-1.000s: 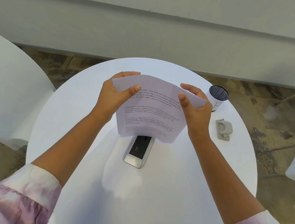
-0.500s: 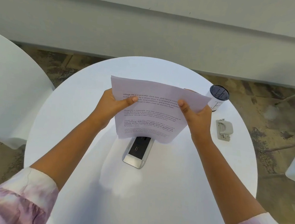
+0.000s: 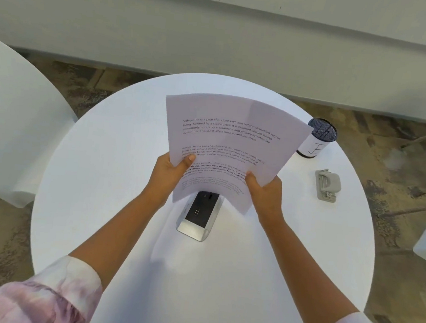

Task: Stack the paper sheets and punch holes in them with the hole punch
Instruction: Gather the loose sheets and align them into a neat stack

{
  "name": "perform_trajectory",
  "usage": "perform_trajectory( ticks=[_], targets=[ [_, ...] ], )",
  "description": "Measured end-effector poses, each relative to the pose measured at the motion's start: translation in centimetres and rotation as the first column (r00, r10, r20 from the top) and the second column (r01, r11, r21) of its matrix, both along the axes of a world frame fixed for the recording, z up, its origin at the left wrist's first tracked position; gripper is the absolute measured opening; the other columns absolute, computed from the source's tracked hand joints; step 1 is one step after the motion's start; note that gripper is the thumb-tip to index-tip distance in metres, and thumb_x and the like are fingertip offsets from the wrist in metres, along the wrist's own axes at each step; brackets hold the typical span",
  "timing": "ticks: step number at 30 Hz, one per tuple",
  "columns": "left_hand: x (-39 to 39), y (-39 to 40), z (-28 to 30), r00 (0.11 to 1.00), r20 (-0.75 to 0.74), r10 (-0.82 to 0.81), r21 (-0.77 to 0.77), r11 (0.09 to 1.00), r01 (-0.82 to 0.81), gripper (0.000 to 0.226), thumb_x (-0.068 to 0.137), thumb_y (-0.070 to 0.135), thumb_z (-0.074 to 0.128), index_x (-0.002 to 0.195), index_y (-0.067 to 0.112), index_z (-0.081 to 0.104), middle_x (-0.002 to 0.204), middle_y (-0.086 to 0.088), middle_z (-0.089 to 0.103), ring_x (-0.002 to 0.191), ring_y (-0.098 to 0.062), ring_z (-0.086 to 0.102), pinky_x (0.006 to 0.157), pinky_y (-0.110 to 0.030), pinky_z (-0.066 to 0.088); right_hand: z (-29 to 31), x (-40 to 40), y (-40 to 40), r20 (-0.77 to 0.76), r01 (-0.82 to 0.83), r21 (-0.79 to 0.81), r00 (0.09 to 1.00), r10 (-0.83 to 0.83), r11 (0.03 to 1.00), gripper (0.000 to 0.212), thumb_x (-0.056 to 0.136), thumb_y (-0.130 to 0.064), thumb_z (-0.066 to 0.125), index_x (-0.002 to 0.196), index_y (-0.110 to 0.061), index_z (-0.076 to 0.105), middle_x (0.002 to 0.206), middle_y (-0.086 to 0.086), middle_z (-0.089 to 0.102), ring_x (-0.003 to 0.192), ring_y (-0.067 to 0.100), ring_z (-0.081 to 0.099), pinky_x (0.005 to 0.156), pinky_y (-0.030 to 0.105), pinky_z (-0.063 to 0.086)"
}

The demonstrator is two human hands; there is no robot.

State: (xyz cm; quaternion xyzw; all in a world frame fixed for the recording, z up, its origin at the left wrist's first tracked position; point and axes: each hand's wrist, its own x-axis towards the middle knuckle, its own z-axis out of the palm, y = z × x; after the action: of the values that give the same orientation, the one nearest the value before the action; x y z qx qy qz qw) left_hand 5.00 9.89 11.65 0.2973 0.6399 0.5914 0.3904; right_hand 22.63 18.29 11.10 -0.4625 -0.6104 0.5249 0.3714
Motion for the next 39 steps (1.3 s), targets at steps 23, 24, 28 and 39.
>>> perform_trajectory(
  ticks=[23, 24, 28, 39],
  targets=[
    [-0.6, 0.3, -1.9, 0.981, 0.149, 0.123, -0.013, 0.992, -0.123, 0.013, 0.090, 0.021, 0.056, 0.103, 0.020, 0.059, 0.096, 0.002, 0.067, 0.090, -0.020, 0.064, 0.080, -0.035, 0.053, -0.8, 0.9, 2.6, 0.130, -0.039, 0.035, 0.991, 0.035, 0.999, 0.062, 0.080, -0.031, 0.069, 0.133, -0.022, 0.038, 0.131, -0.007, 0.051, 0.118, 0.004, 0.051, 0.098, 0.027, 0.045],
    [-0.7, 0.3, -1.9, 0.970, 0.193, 0.150, 0.004, 0.988, -0.154, 0.014, 0.090, 0.019, 0.056, 0.104, 0.020, 0.059, 0.098, 0.001, 0.067, 0.092, -0.020, 0.064, 0.082, -0.036, 0.052, -0.8, 1.1, 2.7, 0.133, -0.005, -0.004, 0.991, 0.005, 1.000, 0.071, 0.079, -0.032, 0.070, 0.138, -0.023, 0.032, 0.141, -0.004, 0.043, 0.126, 0.008, 0.044, 0.102, 0.028, 0.039],
    [-0.6, 0.4, -2.2, 0.866, 0.432, 0.250, 0.048, 0.953, -0.299, 0.031, 0.091, 0.013, 0.054, 0.122, 0.016, 0.054, 0.118, -0.003, 0.063, 0.110, -0.018, 0.059, 0.095, -0.038, 0.048, -1.5, 0.9, 2.1, 0.056, 0.089, -0.420, 0.996, -0.072, 0.903, 0.087, 0.080, -0.038, 0.067, 0.146, -0.020, 0.014, 0.154, 0.009, 0.022, 0.140, 0.021, 0.027, 0.113, 0.039, 0.024],
    [0.7, -0.3, -2.4, 0.709, 0.663, 0.240, 0.027, 0.939, -0.343, 0.026, 0.091, 0.006, 0.052, 0.115, 0.014, 0.059, 0.105, -0.002, 0.069, 0.095, -0.015, 0.067, 0.081, -0.035, 0.057, -1.8, -0.8, 1.0, -0.404, -0.210, -0.576, 0.913, -0.052, 0.790, 0.034, 0.086, 0.007, 0.052, 0.115, -0.010, 0.057, 0.105, 0.006, 0.068, 0.094, 0.022, 0.066, 0.076, 0.033, 0.058]
  ],
)
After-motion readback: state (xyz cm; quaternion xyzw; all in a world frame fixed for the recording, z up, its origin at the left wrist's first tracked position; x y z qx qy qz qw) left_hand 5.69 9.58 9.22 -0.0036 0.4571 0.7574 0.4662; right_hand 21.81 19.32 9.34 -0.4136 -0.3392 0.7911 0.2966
